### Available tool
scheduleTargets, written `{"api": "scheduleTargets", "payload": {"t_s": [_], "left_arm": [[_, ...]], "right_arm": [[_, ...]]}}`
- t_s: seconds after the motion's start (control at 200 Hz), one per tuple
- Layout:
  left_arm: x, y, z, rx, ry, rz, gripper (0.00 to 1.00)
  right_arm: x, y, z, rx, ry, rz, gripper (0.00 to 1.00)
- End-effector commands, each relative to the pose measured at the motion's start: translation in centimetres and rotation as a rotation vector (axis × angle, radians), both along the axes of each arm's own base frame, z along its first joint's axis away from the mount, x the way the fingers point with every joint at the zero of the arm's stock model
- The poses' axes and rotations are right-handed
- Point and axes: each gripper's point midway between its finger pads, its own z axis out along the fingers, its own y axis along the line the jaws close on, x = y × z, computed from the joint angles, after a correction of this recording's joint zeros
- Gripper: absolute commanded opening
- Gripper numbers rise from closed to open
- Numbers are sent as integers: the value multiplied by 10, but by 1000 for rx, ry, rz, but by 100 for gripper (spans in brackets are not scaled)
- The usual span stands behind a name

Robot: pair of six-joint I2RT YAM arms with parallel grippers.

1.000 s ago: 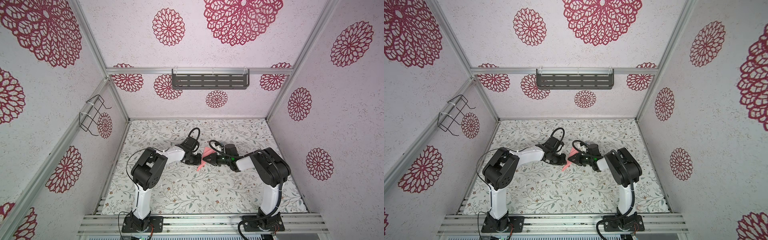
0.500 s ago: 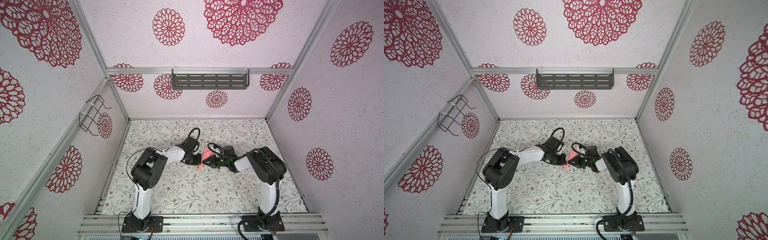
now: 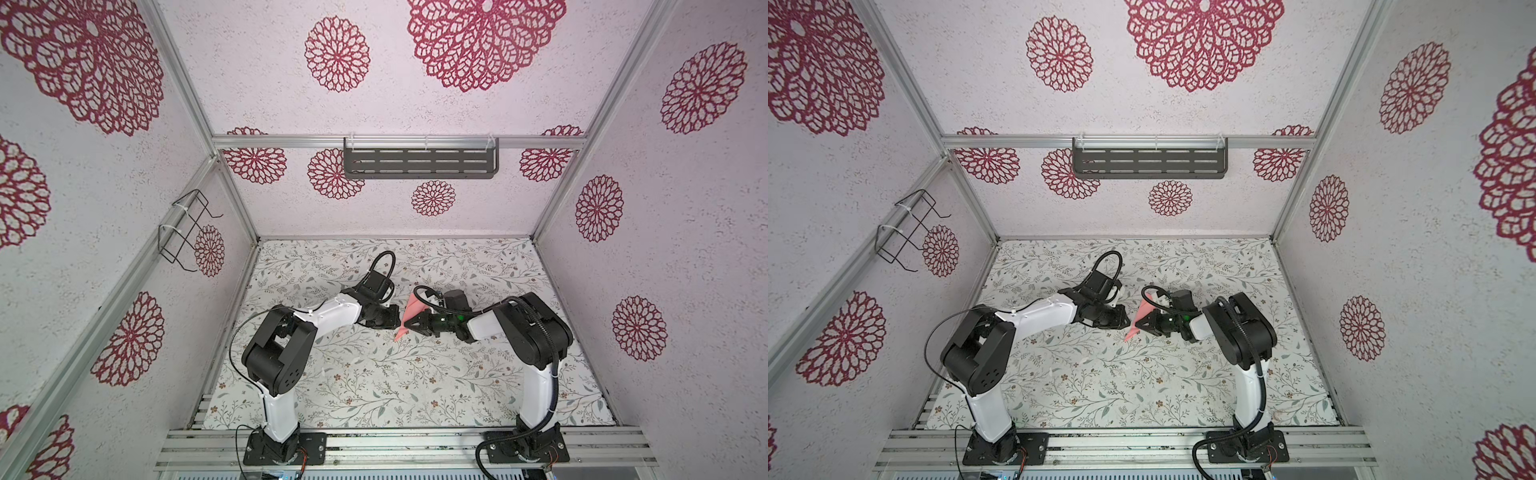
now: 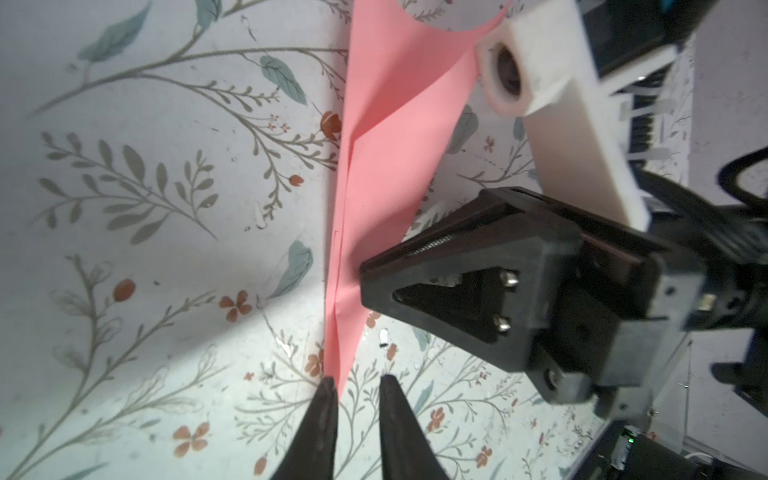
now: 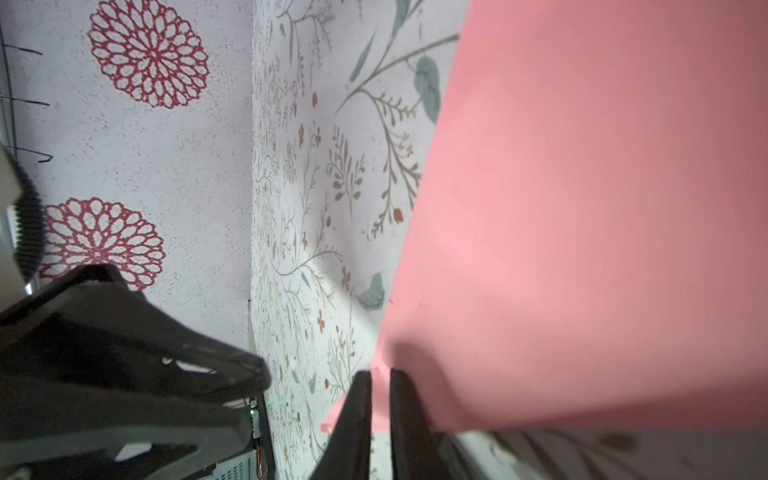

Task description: Fold a paper plane with a square sheet of paper (pick it up from the middle)

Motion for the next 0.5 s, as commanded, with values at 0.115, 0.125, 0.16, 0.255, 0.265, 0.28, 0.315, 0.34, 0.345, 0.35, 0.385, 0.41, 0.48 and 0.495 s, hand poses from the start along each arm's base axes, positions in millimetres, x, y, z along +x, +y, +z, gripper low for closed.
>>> {"api": "scheduleTargets", "payload": {"t_s": [0.115, 0.125, 0.16, 0.255, 0.265, 0.28, 0.315, 0.34, 0.345, 0.35, 0.385, 0.41, 0.48, 0.495], "left_arm": [[-10, 1, -11, -35, 62, 38, 24], [-11, 1, -12, -34, 66, 38, 24], [-12, 1, -16, -30, 79, 42, 24], [-14, 2, -23, -10, 97, 38, 23], [-15, 2, -24, -7, 99, 37, 23], [-16, 2, -25, -6, 102, 35, 22], [-16, 2, -25, -7, 104, 31, 21], [-17, 1, -25, -10, 105, 27, 20], [-17, 1, -25, -10, 105, 26, 20], [-17, 1, -25, -11, 106, 25, 20], [-18, 0, -26, -13, 109, 21, 19], [-18, -1, -26, -15, 111, 18, 18], [-20, -2, -30, -6, 119, 8, 16], [-20, -2, -31, -4, 121, 8, 15]], "right_arm": [[-4, -4, -21, -70, 32, -7, 16], [-3, -4, -21, -70, 31, -7, 16], [-3, -4, -21, -70, 32, -7, 17], [-3, -3, -21, -69, 31, -4, 17], [-3, -3, -20, -69, 30, -5, 17], [-3, -3, -21, -69, 30, -6, 17], [-2, -2, -20, -69, 31, -6, 17], [-3, -2, -20, -68, 30, -5, 17], [-2, -2, -20, -68, 29, -5, 17], [-2, -2, -20, -68, 29, -5, 17], [-3, -1, -20, -68, 30, -3, 17], [-2, -1, -20, -68, 30, -4, 17], [-2, 0, -20, -68, 28, -1, 17], [-2, 0, -20, -68, 29, -2, 17]]}}
